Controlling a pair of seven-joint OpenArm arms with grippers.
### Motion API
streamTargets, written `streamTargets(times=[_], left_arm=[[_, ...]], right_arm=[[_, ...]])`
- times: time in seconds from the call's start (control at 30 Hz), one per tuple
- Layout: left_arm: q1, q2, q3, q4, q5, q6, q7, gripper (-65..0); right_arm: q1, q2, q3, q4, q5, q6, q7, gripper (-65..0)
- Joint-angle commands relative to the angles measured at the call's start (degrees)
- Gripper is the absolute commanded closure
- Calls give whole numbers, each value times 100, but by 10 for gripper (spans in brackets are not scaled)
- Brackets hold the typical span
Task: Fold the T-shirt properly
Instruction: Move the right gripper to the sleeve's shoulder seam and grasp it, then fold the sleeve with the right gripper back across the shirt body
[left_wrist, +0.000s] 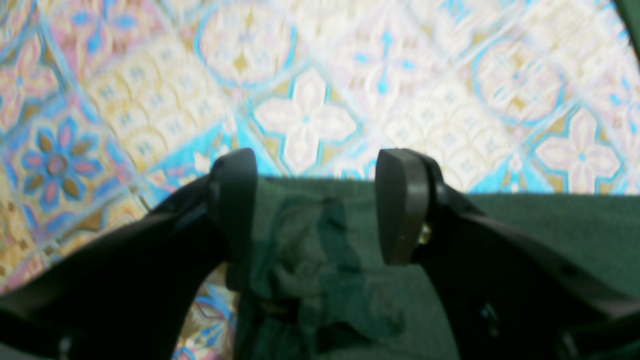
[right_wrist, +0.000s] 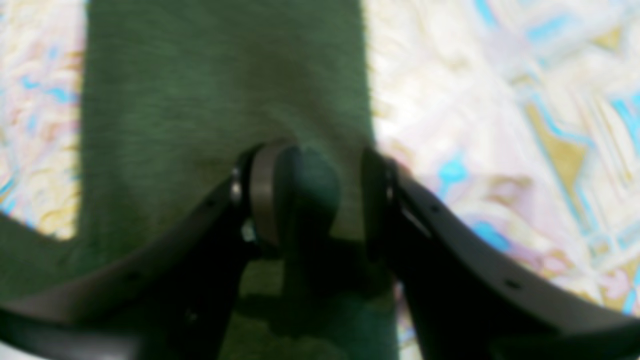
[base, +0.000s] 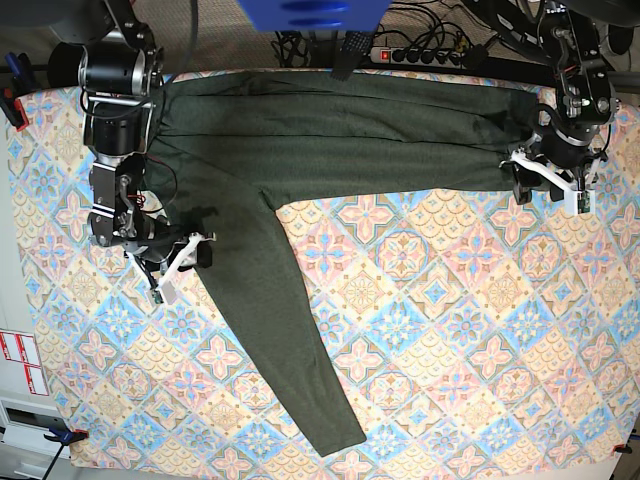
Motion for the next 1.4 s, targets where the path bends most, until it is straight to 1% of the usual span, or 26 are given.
streamTargets(times=[0.0, 0.13, 0.23, 0.3, 0.77, 0.9, 1.07, 1.1, 1.17, 1.37], left_arm=[[-34, -70, -29, 110, -39, -11, -140, -384], [-34, -70, -29, 110, -39, -11, -140, -384], [-34, -70, -29, 110, -39, -11, -140, -384], [-34, -70, -29, 110, -39, -11, -140, -384], [-25, -70, -29, 110, -39, -20, -113, -384], [-25, -70, -29, 110, -39, -20, -113, -384], [-25, -70, -29, 110, -39, -20, -113, -384], [-25, -70, -29, 110, -39, -20, -113, -384], [-25, -70, -29, 110, -39, -20, -113, -384], [-25, -70, -29, 110, -39, -28, -113, -384]], right_arm=[[233, -46, 12, 3, 39, 66, 179, -240], [329, -107, 12, -120, -665, 66, 337, -240], [338, -309, 12, -120, -1060, 66, 354, -240], [338, -371, 12, -120, -1078, 66, 354, -240], [329, -371, 74, 205, -1078, 66, 354, -237], [329, -327, 100, 222, -1078, 66, 363, -237], [338, -327, 575, 178, -1087, 66, 513, -239], [338, -318, 628, 178, -1087, 66, 521, -239], [338, -195, 636, 170, -1087, 66, 521, -239], [338, -133, 645, 47, -1087, 66, 521, -240]])
